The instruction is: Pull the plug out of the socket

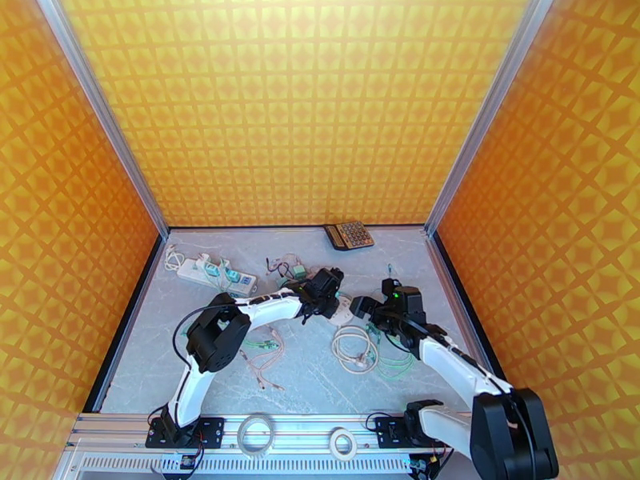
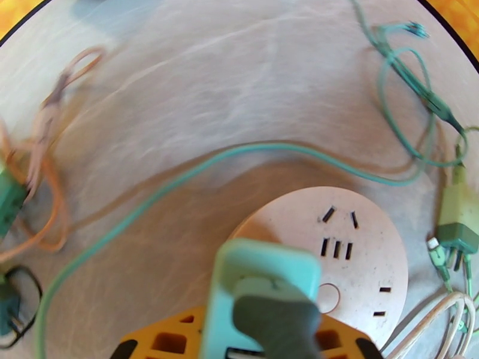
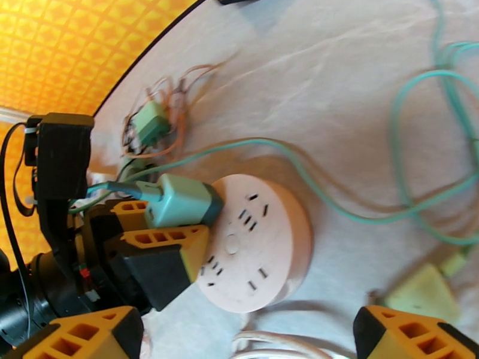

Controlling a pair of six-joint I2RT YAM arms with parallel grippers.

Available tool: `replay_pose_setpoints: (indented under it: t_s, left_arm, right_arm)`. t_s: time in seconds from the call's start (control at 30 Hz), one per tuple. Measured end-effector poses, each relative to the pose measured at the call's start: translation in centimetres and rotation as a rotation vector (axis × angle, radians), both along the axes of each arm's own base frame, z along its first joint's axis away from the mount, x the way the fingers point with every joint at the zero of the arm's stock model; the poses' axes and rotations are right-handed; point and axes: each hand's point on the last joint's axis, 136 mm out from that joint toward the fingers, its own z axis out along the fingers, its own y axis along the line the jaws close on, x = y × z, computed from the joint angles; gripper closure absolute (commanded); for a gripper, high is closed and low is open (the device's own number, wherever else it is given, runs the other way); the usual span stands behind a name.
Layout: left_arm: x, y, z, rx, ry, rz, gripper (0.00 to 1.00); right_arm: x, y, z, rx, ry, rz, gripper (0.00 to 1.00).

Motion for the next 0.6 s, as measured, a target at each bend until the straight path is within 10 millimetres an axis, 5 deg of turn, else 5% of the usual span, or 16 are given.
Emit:
replay_pose_setpoints:
  t_s: [0.13,0.27,0.37,0.6]
  left_arm:
    - [0.1,0.9,-0.1,-0.003,0.016,0.083,0.76]
    - [0.0,1.7,-0.1,-0.004,0.025,0.136,0.66]
    - [0.0,1.9,-0.1,0.000,0.027,0.145,0.60]
    - [-0.1,2.1,0.1,0.037,0.024,0.121,0.55]
  right_arm:
    - [0.7,1.9,0.0,0.048,0.009,0.046,0.64]
    - [1.7,4.1,-0.7,0.081,0.042,0.092,0.77]
    - [2.3,5.2,-1.9,0.090,0.073,0.112,0.98]
    - [2.9,5.6,-5.3,0.102,0.159,0.101,1.00]
